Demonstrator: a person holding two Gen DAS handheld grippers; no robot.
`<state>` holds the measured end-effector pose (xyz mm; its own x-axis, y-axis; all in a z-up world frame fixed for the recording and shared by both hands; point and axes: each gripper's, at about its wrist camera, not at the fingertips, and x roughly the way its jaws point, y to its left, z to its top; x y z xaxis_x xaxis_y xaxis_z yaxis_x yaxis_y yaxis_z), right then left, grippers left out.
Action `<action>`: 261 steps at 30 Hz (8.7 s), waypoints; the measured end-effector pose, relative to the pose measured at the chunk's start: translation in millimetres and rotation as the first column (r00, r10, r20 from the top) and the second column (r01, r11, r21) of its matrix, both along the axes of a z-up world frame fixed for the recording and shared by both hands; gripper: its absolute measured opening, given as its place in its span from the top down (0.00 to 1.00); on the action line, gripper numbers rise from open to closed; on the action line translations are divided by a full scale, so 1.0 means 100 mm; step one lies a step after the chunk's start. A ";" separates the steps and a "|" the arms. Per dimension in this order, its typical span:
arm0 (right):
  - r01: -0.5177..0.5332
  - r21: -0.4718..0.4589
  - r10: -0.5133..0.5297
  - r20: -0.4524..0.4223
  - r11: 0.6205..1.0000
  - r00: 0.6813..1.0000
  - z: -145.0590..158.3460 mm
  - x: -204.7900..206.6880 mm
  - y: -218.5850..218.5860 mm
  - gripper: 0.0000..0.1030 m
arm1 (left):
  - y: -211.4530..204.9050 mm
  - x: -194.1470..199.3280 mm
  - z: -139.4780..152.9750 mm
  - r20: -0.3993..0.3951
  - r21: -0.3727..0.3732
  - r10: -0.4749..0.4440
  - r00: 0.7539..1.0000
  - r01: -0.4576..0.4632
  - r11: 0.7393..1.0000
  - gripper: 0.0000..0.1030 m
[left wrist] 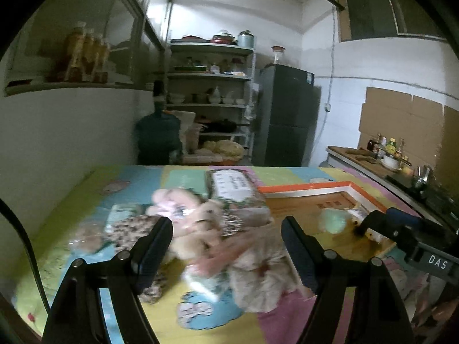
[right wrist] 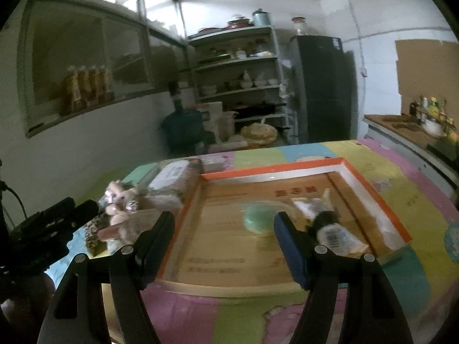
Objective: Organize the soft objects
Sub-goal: 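Move both open tools back toward the pile of soft items, then grasp the leopard-print plush with the left tool while the right tool grasps the white floral fabric, then carry the leopard plush in the left tool and the floral fabric in the right tool to the box, then lower and open the left tool over the box while the right tool releases the floral fabric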
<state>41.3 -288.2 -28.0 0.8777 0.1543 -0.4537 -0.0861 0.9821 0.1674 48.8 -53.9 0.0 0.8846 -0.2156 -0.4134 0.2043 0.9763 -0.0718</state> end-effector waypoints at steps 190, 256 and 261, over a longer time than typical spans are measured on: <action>0.070 -0.002 -0.070 -0.043 0.998 0.997 0.07 0.74 -1.48 0.90 | -2.17 1.39 -0.19 -0.279 -0.041 -0.368 0.887 0.372 0.927 0.92; 0.072 0.068 -0.063 -0.122 0.995 0.991 -0.07 0.88 -1.53 0.47 | -2.06 1.40 -0.18 -0.324 -0.075 -0.333 0.886 0.327 0.942 0.29; 0.078 0.066 -0.072 -0.096 0.995 0.993 0.01 0.77 -1.45 0.45 | -1.98 1.30 -0.09 -0.282 -0.076 -0.334 0.899 0.327 0.942 0.28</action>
